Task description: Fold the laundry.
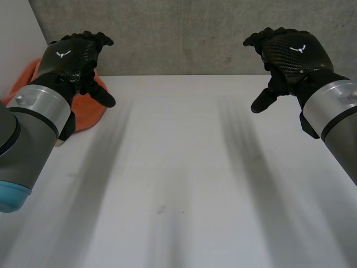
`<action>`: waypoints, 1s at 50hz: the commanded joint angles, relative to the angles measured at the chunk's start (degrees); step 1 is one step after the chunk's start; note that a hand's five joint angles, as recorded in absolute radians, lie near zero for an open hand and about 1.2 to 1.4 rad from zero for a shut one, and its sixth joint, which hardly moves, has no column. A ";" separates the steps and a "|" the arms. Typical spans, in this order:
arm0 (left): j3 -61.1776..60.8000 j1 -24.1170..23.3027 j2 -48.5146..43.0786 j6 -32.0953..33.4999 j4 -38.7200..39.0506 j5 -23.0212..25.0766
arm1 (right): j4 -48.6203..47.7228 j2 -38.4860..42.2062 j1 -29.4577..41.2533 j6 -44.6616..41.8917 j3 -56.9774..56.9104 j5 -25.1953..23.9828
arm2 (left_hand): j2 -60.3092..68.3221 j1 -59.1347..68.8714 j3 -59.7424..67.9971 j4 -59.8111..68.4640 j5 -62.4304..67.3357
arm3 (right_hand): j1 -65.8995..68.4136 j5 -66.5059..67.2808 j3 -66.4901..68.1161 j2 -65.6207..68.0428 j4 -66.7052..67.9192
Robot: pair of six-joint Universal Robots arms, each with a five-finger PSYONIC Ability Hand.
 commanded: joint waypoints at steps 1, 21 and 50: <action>0.06 -0.01 -0.01 0.03 0.01 0.00 | 0.07 0.08 0.06 0.00 0.03 -0.13 | -5.97 -5.46 -5.81 -5.87 -5.77 | -1.85 -4.77 -5.56 -4.69 -5.72; 0.41 -0.10 -0.71 0.38 0.27 0.09 | 0.16 0.17 0.50 0.08 0.21 -0.04 | -6.01 -5.51 -5.86 -5.91 -5.81 | -1.85 -4.77 -5.56 -4.69 -5.72; 20.53 23.19 -47.20 38.53 20.84 10.46 | 0.16 0.52 0.85 0.00 1.27 -0.13 | 9.82 10.33 9.98 9.92 10.02 | -1.85 -4.77 -5.56 -4.69 -5.72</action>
